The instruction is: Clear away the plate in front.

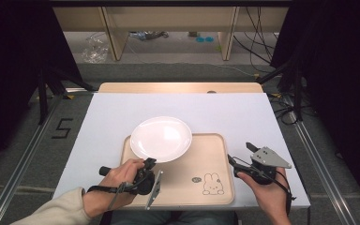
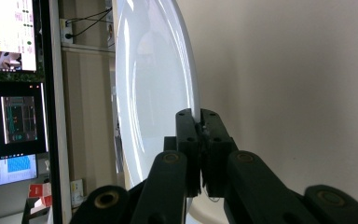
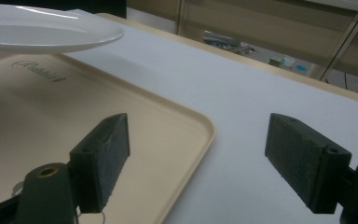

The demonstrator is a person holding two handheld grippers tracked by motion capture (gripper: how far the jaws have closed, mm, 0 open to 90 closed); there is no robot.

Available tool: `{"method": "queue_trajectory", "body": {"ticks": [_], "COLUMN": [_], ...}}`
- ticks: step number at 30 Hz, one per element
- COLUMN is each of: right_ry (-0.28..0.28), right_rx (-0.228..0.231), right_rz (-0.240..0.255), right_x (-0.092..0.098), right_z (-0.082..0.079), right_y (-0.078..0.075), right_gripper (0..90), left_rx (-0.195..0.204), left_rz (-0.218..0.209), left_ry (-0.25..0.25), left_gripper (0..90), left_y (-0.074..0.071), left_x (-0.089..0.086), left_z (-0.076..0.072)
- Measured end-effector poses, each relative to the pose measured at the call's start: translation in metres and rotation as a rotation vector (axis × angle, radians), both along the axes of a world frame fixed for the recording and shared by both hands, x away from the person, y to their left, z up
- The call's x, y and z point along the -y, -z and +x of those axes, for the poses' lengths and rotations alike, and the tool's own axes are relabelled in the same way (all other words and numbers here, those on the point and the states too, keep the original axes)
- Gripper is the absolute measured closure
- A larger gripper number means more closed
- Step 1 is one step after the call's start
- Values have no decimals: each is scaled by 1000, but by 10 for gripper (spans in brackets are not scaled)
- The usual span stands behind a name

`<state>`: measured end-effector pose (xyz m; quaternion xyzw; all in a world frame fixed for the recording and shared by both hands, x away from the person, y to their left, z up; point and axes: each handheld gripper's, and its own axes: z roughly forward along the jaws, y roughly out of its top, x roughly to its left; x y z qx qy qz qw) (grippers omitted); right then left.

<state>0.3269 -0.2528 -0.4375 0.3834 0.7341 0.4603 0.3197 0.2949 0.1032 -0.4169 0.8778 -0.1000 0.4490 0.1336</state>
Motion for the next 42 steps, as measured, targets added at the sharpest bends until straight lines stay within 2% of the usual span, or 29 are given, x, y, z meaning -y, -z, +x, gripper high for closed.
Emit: {"method": "queue_trajectory", "body": {"ticks": [8,20,32,40,42], "right_ry": [0,0,-1,0,0], "right_rx": [12,11,9,5,1], "right_rz": [-10,-8,-14,-16,-19], "right_x": [1,2,2,2,2], "right_z": [0,0,0,0,0], "right_y": [-1,-1,0,0,-1], "right_gripper": [230,233,235,237,237], "left_rx": [-16,-43,-68,-99,-93], "left_rz": [18,22,33,37,43], "left_ry": [35,74,101,108,117], "left_gripper": [876,876,875,872,872], "left_y": [6,12,20,26,27], "left_x": [6,15,20,23,24], "left_z": [-9,-19,-21,-21,-20]}}
